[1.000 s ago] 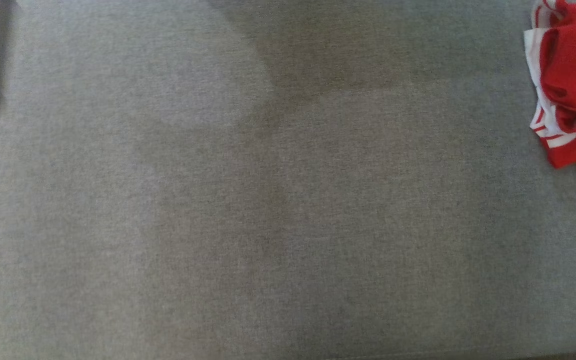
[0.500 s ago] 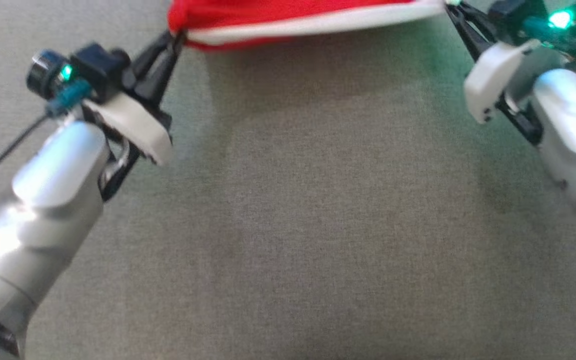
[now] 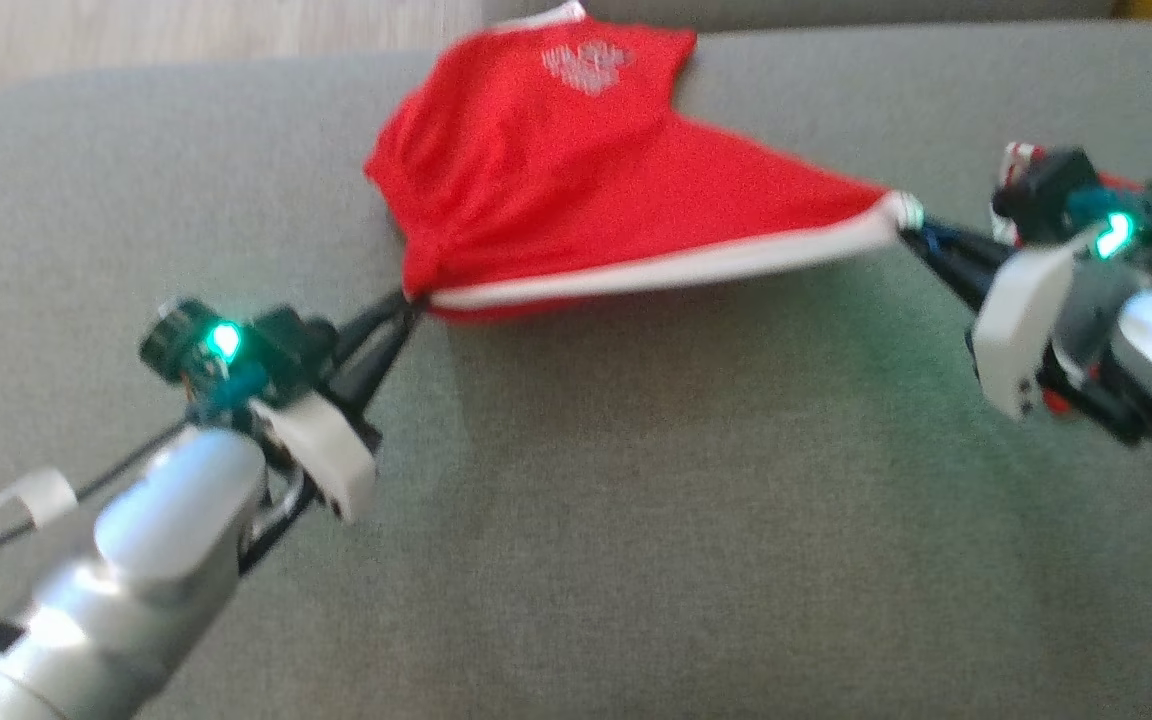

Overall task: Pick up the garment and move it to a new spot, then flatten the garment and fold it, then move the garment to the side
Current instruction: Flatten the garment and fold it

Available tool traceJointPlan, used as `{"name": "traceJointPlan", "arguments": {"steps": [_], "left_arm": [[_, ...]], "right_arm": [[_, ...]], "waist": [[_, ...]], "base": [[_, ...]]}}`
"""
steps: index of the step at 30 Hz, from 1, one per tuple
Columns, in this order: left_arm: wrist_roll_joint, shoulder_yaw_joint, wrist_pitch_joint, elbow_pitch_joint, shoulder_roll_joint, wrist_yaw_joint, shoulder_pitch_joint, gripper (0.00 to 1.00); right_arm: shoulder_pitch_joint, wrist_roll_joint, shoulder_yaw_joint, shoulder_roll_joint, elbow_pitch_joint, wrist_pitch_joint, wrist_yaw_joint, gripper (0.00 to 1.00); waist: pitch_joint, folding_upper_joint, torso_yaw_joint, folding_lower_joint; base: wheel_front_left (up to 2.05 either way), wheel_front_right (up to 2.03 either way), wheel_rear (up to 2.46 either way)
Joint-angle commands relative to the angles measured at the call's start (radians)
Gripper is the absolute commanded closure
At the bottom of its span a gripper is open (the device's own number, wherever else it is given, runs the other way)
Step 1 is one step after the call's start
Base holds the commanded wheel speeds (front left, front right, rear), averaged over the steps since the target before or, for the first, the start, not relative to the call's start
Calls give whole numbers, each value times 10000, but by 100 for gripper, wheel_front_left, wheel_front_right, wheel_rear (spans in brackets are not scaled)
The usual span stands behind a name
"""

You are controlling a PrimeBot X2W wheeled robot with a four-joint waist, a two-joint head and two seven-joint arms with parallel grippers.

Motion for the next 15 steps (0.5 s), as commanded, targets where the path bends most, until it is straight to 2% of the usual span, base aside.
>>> {"name": "traceJointPlan", "arguments": {"steps": [1, 9, 15], "left_arm": [[5, 313, -92, -214, 454, 18, -63, 100], [-285, -17, -5, -1071, 761, 122, 1857, 100], [-565, -272, 545, -2801, 1332, 644, 3045, 100]], "right_arm": [[419, 330, 61, -540, -285, 59, -9, 100], [2193, 1695, 565, -1908, -1999, 1083, -9, 100], [3361, 2150, 625, -3101, -3508, 1868, -9, 100]], "waist": [[-615, 0, -88, 3], [-2122, 0, -194, 3], [-2533, 0, -156, 3]], "base": [[0, 0, 0], [0, 0, 0], [0, 0, 0]]}}
